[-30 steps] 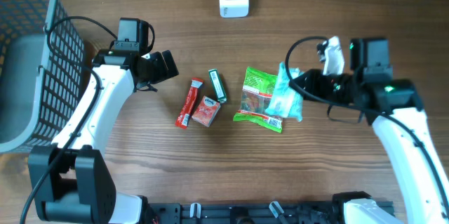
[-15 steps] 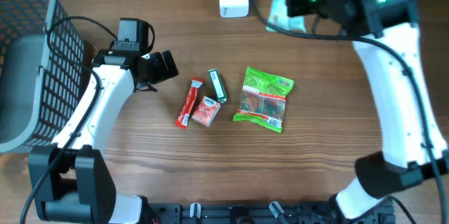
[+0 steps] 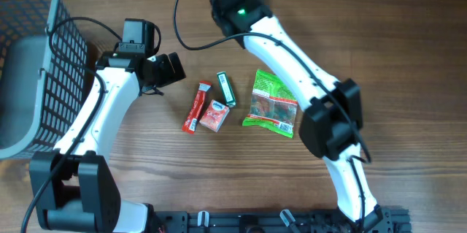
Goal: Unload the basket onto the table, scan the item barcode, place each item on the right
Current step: 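Lift the wet-wipe pack and hold it up to the white scanner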
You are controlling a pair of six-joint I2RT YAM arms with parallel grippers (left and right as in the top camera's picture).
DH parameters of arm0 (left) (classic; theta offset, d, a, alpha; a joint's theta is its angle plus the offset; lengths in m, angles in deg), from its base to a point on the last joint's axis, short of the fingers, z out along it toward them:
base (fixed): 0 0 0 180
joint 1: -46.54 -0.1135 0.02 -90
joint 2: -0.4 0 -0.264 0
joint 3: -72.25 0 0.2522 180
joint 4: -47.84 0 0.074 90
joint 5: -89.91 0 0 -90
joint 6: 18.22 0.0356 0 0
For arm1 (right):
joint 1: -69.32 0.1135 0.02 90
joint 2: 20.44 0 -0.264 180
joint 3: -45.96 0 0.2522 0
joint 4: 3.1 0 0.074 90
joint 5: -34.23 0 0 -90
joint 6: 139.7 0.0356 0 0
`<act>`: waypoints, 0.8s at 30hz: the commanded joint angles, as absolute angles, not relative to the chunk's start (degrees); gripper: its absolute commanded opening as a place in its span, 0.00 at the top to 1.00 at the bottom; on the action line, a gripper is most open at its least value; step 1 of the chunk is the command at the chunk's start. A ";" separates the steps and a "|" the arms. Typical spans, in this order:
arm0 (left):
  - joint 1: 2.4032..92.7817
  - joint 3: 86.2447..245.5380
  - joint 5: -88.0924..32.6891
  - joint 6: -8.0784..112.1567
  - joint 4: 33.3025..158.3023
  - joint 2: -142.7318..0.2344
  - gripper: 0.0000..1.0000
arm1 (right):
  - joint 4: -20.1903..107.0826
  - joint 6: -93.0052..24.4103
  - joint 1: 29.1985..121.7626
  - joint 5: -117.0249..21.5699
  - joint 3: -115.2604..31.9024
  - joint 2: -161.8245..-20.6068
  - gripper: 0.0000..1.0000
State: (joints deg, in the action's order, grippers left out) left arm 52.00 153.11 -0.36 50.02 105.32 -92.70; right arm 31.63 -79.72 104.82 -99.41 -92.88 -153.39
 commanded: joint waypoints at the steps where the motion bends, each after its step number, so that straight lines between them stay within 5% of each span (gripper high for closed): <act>1: 51.89 153.30 -0.05 50.30 105.39 -93.14 0.00 | 20.79 -95.58 104.60 -107.43 -94.06 -156.73 0.96; 14: 51.89 153.30 -0.05 50.30 105.39 -93.14 0.00 | -17.63 -100.81 103.82 -111.10 -93.99 -171.66 0.96; 24: 51.89 153.30 -0.05 50.30 105.39 -93.14 0.00 | -9.90 -72.63 103.80 -115.12 -93.88 -173.80 0.96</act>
State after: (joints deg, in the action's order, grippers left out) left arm 52.00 153.11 -0.36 50.04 105.34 -92.70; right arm -12.30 -85.68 103.99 -111.34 -92.88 -173.21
